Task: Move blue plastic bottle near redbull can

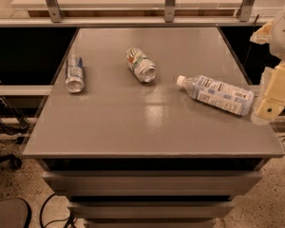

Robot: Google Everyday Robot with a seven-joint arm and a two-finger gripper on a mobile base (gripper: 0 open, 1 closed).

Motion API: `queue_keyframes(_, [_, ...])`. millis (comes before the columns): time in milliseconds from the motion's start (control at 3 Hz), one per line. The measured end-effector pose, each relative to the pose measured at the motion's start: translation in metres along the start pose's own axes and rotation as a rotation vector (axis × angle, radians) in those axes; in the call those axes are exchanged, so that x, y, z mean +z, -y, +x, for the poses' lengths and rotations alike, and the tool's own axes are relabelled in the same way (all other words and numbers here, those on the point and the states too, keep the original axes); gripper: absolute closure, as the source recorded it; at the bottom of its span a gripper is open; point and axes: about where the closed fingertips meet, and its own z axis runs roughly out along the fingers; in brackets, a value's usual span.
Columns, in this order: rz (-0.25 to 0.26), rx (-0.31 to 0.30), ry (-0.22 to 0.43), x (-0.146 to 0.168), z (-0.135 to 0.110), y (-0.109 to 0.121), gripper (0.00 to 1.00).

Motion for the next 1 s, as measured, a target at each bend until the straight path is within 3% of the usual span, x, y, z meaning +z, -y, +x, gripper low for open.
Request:
queue_keyframes(333, [0.000, 0.000, 0.000, 0.000, 0.000, 0.000, 0.00])
queue_keyframes(1000, [-0.052, 0.003, 0.010, 0.039, -0.011, 0.016, 0.00])
